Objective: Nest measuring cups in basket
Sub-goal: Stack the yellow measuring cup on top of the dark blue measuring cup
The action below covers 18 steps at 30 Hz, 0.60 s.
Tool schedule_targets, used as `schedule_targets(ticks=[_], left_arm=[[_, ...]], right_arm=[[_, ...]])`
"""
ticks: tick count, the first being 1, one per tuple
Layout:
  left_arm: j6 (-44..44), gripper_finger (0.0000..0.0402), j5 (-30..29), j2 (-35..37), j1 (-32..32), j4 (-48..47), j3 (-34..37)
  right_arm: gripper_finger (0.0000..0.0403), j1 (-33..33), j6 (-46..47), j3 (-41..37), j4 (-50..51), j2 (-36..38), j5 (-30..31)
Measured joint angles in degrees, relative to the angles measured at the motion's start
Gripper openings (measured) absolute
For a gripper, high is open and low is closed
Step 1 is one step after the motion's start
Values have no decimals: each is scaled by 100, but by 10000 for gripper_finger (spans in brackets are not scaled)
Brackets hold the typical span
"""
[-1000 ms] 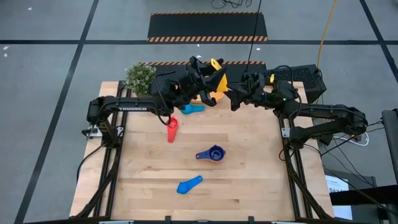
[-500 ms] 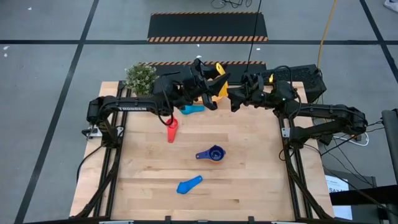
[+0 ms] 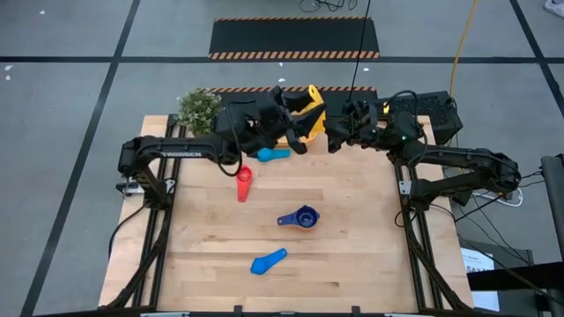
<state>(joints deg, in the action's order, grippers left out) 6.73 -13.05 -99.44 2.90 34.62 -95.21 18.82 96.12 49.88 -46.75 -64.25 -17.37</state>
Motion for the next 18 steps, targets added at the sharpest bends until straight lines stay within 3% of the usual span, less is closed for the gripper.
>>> schedule_targets(ticks=[4, 9, 15, 18], left_arm=[[7, 260, -239, 370, -61, -985, 12], [493, 269, -367, 995, -84, -2302, 19], [1846, 270, -396, 1522, -80, -3590, 12], [3123, 270, -615, 1761, -81, -4459, 16]], right_arm=[[18, 87, 0, 20, -74, 24, -137], [19, 374, -6, 27, -52, 68, -713], [19, 567, -242, 27, 358, 81, -1395], [19, 565, -610, 25, 973, 111, -1667]])
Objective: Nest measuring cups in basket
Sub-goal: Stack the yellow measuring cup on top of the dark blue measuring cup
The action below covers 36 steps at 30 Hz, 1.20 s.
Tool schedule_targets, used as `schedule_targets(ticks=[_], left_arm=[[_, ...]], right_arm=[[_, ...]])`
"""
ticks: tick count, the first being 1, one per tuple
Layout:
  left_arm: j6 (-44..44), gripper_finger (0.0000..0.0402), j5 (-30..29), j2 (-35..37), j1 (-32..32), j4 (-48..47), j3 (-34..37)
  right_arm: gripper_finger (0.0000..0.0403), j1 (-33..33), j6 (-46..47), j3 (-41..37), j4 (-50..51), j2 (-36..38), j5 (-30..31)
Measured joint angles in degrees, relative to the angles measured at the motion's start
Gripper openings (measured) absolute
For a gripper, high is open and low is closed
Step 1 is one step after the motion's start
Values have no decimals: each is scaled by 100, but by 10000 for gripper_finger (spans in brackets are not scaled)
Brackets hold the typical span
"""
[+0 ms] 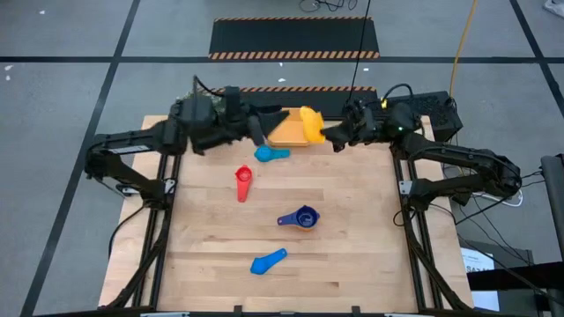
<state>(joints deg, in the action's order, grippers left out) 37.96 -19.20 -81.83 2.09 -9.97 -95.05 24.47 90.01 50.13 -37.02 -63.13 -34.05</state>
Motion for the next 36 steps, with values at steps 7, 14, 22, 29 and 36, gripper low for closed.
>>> schedule_targets(ticks=[7, 14, 22, 29, 36], left_arm=[[2991, 241, 153, 169, -54, -1791, -4], [4166, 209, 437, 95, -222, -2607, -4], [4185, 208, 446, -355, -374, -2700, -4], [4198, 213, 408, -768, -576, -2327, -2], [4338, 177, 356, -812, -599, -2288, -7]], right_arm=[[19, -22, -1281, -4, 1923, 231, -211], [20, -16, -2278, -5, 3089, 339, -204], [20, -17, -2759, -7, 3683, 340, -32], [20, -15, -3012, -7, 4104, 335, 75], [20, -13, -3083, -7, 4201, 335, 99]])
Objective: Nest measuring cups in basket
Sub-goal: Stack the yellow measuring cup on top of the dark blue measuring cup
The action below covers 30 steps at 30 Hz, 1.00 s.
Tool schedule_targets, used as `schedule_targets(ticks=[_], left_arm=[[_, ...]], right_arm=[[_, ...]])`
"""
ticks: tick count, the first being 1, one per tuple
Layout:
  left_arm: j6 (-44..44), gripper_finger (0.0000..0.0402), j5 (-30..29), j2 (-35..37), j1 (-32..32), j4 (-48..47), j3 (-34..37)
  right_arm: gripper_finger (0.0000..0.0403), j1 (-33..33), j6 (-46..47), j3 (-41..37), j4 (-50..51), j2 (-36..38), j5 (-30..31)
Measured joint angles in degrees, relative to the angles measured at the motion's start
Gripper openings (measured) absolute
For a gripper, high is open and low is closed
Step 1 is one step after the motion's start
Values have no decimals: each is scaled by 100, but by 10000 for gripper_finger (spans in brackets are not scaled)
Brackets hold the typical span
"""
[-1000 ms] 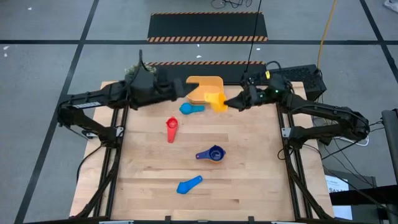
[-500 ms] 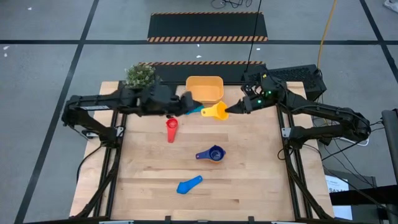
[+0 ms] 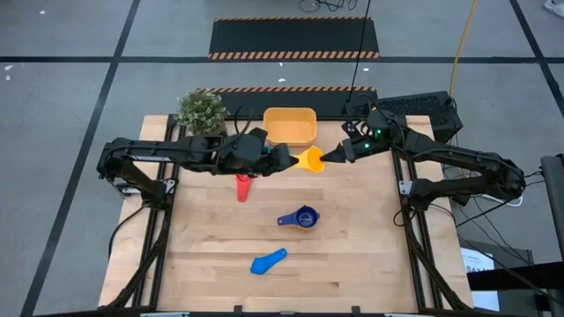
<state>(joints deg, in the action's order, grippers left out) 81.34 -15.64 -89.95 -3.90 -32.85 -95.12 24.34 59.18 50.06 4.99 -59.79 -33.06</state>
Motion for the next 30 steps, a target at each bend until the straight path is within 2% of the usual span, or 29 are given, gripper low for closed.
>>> schedule_targets(ticks=[12, 21, 30], left_arm=[[-483, 11, -159, -10, -95, 54, 1], [-907, 6, -142, -9, -191, 36, 1], [-1084, 5, -277, -4, -538, -253, 3]], right_arm=[[20, 0, 6, 0, -43, 0, -14], [35, -2, -9, 0, -47, 0, 9], [128, 70, 116, -7, 19, 108, -450]])
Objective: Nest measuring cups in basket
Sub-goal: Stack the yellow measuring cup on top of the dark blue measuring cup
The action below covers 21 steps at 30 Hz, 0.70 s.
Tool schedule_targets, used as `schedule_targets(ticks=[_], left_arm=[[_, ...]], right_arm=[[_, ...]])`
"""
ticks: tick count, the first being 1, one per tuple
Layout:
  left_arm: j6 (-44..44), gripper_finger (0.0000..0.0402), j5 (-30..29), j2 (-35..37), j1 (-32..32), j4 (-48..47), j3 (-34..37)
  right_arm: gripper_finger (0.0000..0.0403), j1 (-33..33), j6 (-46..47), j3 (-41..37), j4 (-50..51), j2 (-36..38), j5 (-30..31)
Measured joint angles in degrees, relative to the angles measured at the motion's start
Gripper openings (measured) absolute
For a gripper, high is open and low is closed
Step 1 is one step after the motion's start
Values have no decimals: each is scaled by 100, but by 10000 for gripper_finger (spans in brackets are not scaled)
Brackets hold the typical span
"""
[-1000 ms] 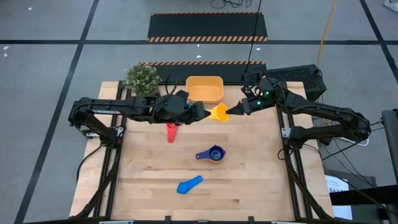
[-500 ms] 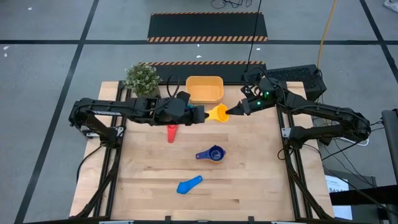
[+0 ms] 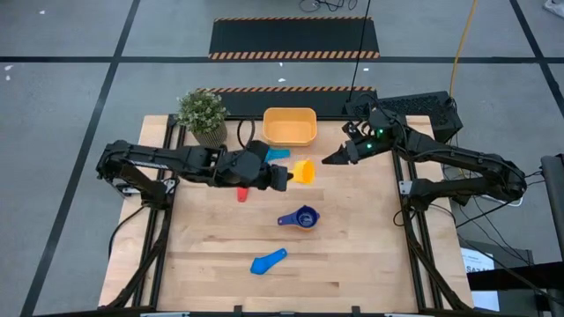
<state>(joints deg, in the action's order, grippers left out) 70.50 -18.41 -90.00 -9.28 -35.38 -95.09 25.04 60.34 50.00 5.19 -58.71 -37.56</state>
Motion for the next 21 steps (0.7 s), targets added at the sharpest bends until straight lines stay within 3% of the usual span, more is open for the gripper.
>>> schedule_targets(ticks=[8, 14, 21], left_arm=[[323, 4, -530, 0, -509, -298, 0], [962, 5, -1197, 0, -1001, -750, 17], [1949, 5, -1766, 4, -1606, -593, 559]], right_arm=[[183, 348, -351, 0, 501, 347, -483], [187, 619, -839, 0, 1160, 589, -849], [187, 727, -1050, 0, 1321, 831, -921]])
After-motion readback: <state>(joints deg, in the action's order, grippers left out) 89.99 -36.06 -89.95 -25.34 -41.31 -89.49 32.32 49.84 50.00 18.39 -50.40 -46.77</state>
